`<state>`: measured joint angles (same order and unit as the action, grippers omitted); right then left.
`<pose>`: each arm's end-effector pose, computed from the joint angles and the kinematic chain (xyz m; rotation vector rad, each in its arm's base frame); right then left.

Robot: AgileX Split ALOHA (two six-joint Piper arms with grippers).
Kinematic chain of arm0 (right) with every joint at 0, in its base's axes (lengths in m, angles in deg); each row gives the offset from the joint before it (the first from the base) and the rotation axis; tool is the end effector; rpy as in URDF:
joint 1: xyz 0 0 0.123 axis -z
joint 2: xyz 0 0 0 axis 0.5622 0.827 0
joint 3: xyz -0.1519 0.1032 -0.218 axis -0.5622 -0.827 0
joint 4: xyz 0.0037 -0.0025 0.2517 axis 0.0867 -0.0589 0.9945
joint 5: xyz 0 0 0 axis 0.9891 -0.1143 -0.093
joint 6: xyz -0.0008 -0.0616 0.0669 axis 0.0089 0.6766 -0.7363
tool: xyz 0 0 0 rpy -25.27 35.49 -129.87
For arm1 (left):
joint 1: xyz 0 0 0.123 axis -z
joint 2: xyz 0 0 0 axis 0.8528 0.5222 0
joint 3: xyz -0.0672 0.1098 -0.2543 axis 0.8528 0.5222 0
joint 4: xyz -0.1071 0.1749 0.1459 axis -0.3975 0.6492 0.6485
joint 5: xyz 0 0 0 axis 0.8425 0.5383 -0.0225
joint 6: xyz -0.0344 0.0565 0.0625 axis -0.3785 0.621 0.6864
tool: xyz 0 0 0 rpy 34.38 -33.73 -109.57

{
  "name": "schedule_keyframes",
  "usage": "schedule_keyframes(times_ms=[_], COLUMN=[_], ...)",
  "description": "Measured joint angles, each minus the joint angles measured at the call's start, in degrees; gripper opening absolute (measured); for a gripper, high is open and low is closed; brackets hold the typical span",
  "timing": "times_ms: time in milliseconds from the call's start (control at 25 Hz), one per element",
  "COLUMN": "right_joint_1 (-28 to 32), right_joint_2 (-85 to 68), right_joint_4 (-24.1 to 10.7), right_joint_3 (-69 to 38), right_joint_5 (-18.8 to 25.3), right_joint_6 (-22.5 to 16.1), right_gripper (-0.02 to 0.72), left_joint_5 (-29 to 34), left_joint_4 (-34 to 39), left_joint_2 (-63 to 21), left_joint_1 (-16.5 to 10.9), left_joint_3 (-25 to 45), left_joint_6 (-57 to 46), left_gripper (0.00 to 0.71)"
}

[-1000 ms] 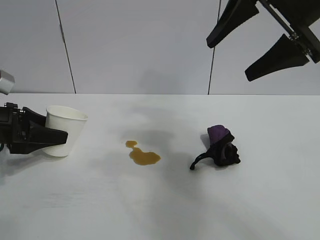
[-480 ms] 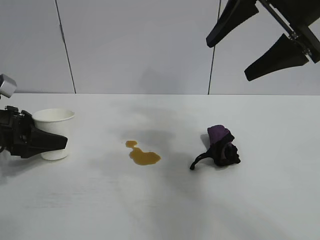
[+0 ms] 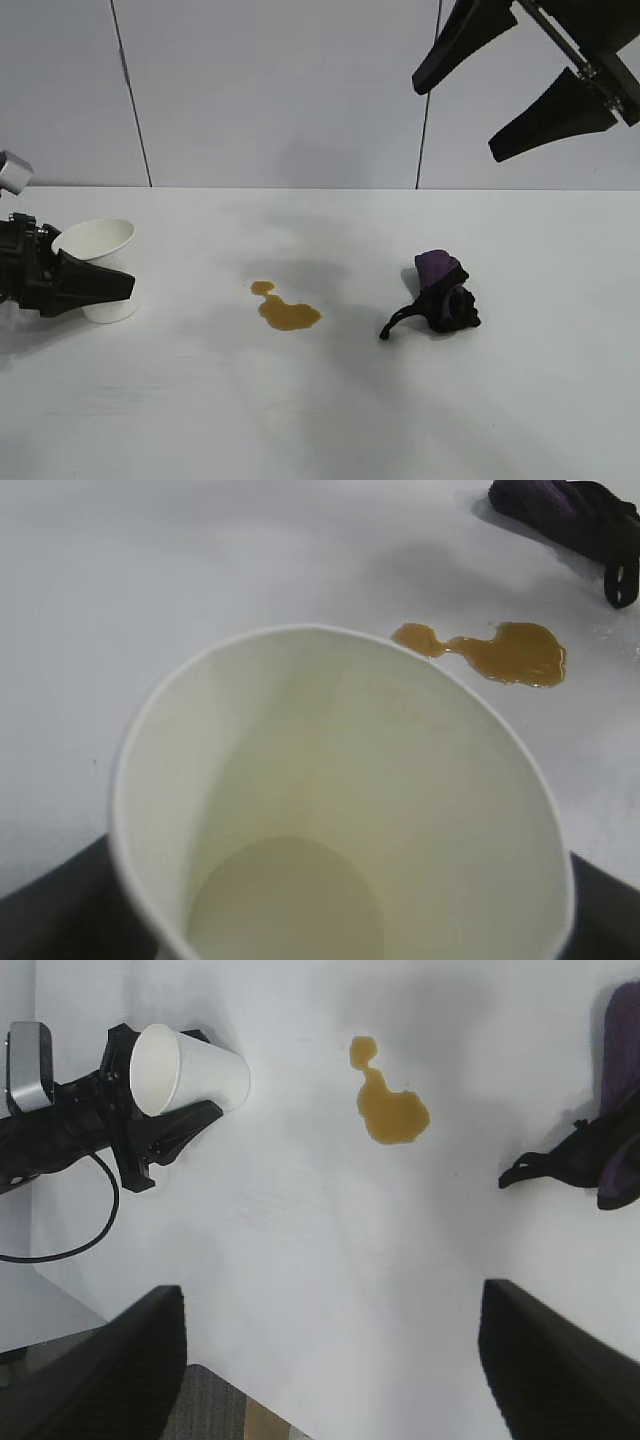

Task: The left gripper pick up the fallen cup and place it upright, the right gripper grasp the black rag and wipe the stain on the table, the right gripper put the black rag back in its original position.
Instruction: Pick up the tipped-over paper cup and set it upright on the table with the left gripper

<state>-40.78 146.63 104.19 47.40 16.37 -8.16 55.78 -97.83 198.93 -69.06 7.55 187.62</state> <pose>0.3077 0.0859 0.2936 -0.0720 2.6436 0.8818 0.3572 -0.0122 0.0595 0.9293 1.8993 -0.7482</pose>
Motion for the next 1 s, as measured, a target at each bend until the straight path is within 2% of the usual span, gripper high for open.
schedule_keyframes(times_ms=[320,800,1000], right_joint_1=[0.00,0.00,0.00], right_joint_2=[0.00,0.00,0.00], right_joint_4=[0.00,0.00,0.05], right_joint_3=[0.00,0.00,0.00], right_joint_5=[-0.17,-0.41,-0.77], right_joint_6=[0.00,0.00,0.00], right_gripper=[0.558,0.558,0.558], left_joint_5=[4.35,5.32,0.33], left_joint_4=[2.39,7.01,10.36], left_joint_2=[0.00,-0.06,-4.03], left_joint_1=[-3.46,-3.58,-3.58], left_joint_3=[0.00,0.00,0.01], left_joint_6=[-1.32,-2.52,-5.84], left_gripper=[0.541,0.541,0.541])
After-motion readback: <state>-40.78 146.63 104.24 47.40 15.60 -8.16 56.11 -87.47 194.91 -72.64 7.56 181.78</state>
